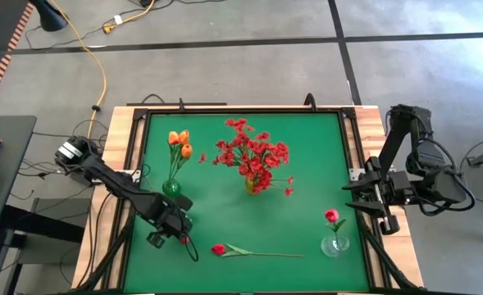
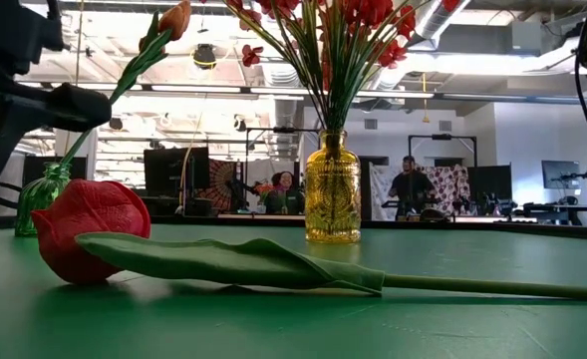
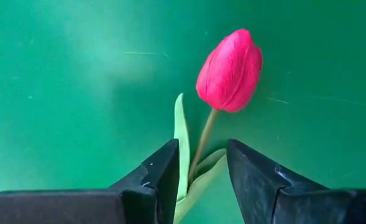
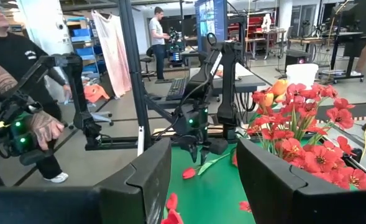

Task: Sort flowers into vase by color
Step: Put the left red flower into the transparent vase

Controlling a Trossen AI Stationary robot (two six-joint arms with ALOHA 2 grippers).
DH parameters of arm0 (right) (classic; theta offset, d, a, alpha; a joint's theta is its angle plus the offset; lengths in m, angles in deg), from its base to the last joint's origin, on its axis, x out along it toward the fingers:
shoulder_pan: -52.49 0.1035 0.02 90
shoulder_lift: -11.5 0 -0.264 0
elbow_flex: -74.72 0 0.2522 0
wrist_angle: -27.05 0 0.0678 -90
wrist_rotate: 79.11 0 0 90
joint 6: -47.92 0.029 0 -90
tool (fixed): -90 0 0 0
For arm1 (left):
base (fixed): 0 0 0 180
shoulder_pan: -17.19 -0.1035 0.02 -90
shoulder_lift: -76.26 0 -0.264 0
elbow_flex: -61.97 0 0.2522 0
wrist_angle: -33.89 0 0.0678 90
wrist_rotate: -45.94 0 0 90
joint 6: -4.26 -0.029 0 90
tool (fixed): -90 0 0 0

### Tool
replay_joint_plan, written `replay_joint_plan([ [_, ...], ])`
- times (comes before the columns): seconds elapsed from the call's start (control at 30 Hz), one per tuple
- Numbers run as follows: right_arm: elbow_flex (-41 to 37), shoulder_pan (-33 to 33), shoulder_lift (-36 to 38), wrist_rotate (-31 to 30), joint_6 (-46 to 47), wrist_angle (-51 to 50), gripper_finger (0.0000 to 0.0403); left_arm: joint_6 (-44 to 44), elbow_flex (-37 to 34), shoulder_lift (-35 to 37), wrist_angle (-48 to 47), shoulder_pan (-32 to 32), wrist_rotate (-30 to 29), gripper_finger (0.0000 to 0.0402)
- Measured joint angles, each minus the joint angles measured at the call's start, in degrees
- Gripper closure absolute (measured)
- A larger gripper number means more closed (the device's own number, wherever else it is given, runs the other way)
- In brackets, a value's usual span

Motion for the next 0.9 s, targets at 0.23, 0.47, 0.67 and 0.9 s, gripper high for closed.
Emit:
replay_joint_plan([
  [0.23,-0.02,0.00,0.02,0.00,-0.02,-0.04,0.0195,-0.02,0.00,-4.89,2.08,0.40,-0.27,0.0278],
  [0.47,-0.02,0.00,0.02,0.00,0.00,0.00,0.0195,0.09,-0.10,-8.34,1.99,0.47,-2.34,0.0278],
  [0.67,-0.02,0.00,0.02,0.00,0.00,0.02,0.0195,-0.33,-0.50,-8.31,2.91,0.67,-1.72,0.0290],
  [0.9,-0.02,0.00,0.02,0.02,0.00,0.00,0.0195,1.92,0.57,-8.31,3.23,0.67,-1.36,0.0374],
])
